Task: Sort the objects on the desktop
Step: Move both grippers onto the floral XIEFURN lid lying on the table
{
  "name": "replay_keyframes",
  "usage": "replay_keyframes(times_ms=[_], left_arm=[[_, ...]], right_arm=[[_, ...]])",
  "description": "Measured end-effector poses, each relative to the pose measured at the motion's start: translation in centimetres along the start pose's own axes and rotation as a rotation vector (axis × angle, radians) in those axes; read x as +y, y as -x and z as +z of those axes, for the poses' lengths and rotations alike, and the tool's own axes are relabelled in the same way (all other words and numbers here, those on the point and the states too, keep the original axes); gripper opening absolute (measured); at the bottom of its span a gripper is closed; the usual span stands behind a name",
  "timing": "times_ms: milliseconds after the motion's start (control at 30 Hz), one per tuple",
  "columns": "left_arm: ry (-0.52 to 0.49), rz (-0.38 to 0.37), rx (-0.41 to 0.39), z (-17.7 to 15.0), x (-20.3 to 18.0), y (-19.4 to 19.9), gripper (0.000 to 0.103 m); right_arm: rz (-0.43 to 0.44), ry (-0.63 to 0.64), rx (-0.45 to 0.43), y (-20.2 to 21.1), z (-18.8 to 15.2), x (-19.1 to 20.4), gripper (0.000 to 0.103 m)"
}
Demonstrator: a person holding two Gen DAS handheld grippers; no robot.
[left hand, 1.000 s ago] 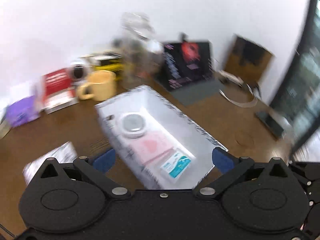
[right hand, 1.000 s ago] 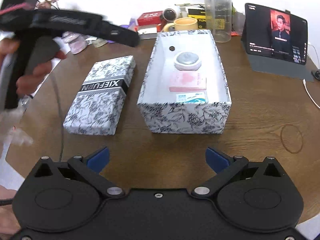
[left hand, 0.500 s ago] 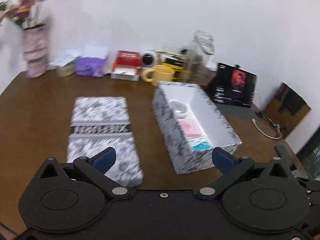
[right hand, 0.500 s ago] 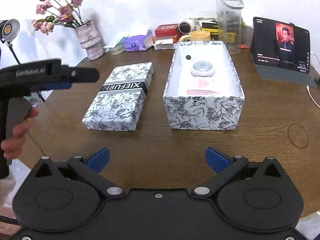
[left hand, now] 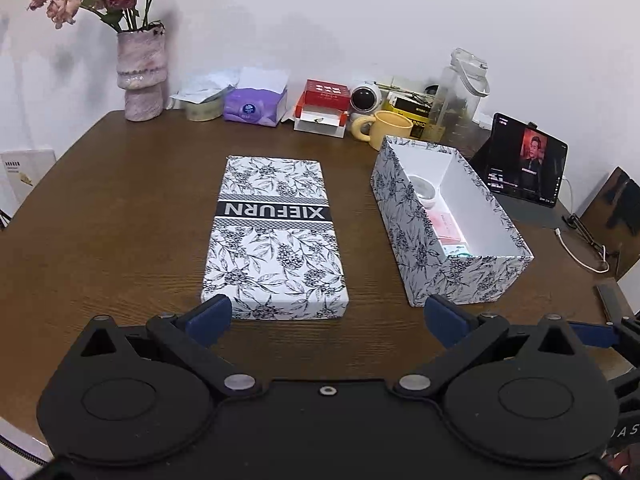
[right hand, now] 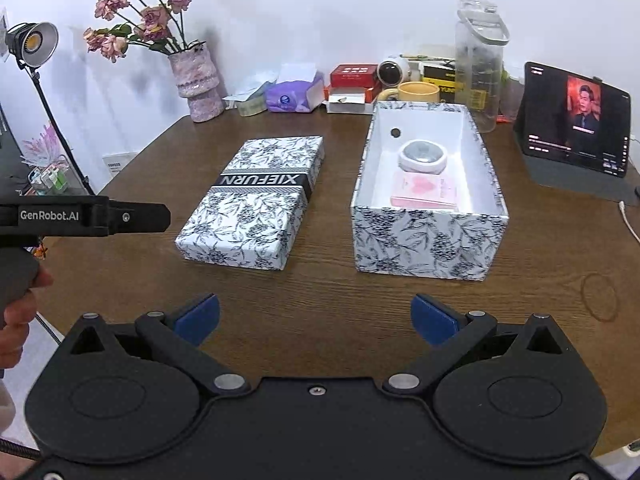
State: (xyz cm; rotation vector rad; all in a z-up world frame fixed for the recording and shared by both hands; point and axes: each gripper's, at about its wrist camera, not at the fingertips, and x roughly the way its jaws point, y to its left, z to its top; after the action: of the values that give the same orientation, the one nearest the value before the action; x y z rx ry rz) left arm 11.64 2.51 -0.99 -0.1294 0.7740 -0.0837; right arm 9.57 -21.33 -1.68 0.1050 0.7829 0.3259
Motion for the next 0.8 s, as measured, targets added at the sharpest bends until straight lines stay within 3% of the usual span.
replay_keyframes(times_ms=[500, 800], left_arm=[[0.053, 0.066, 0.03, 2.2, 6.0, -2.8, 0.103], [0.056, 0.115, 0.057, 4.9, 10.3, -8.1, 0.103]], right_arm=[[0.111, 0.062, 0.021, -5.7, 3.5, 2.9, 0.103], [0.127, 0.193, 0.035, -12.3, 7.7, 5.0, 0.103]])
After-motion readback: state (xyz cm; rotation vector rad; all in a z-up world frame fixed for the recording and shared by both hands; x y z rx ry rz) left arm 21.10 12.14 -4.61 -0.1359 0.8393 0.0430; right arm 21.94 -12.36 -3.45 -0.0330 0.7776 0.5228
